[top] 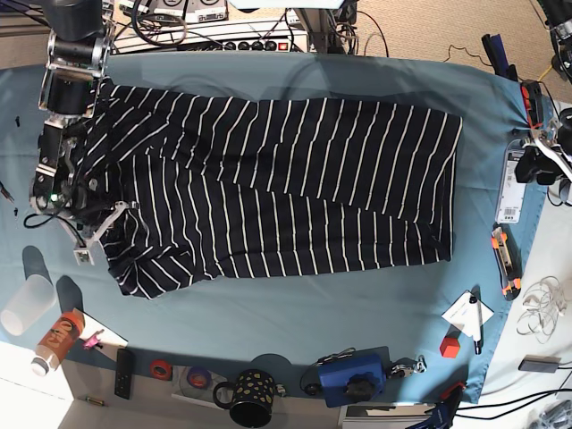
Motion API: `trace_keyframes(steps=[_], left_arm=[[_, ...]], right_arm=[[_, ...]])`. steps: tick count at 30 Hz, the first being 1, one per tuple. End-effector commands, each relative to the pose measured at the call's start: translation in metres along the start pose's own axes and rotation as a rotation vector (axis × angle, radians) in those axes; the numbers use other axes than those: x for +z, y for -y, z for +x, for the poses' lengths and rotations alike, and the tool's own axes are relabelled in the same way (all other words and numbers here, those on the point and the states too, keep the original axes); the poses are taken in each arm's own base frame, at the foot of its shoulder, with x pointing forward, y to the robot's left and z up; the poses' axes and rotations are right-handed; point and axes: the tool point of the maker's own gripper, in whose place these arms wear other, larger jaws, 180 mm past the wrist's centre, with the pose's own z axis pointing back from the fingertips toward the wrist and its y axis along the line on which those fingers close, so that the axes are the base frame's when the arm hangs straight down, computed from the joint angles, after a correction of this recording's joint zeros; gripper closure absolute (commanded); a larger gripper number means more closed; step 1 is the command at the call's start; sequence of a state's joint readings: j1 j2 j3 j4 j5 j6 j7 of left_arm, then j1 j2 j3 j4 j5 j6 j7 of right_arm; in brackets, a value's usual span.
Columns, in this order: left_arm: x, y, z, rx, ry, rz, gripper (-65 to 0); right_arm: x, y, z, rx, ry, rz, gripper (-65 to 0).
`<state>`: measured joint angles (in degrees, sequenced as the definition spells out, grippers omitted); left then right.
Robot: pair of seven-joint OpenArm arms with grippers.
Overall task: Layout the t-shirt on the table in an organized manner, then fold the t-shirt properly
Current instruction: 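Grasp the striped shirt edge with the right gripper and tuck it inward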
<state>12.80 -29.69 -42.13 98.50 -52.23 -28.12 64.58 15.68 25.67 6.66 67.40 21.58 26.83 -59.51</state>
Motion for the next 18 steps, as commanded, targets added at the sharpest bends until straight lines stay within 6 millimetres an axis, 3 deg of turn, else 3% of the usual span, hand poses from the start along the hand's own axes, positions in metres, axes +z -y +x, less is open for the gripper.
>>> trace_keyframes(steps=[1, 5, 13, 18], left_arm=[[0.006, -0.002, 0.016, -0.024, 0.045, 0.003, -30.9], [0.006, -0.002, 0.016, -0.023, 0.046, 0.003, -30.9], [0.006, -0.001, 0.016, -0.027, 0.046, 0.001, -30.9], [0.006, -0.001, 0.016, -0.026, 0.046, 0.001, -30.9]], right_arm=[[0.006, 0.006, -0.009, 0.016, -0.07, -0.013, 0.0], [0.022, -0.007, -0.008, 0.074, -0.082, 0.028, 0.0], [0.082, -0.076, -0.007, 0.254, 0.013, 0.284, 0.0], [0.102, -0.093, -0.021, 0.366, 0.03, 0.293, 0.0]])
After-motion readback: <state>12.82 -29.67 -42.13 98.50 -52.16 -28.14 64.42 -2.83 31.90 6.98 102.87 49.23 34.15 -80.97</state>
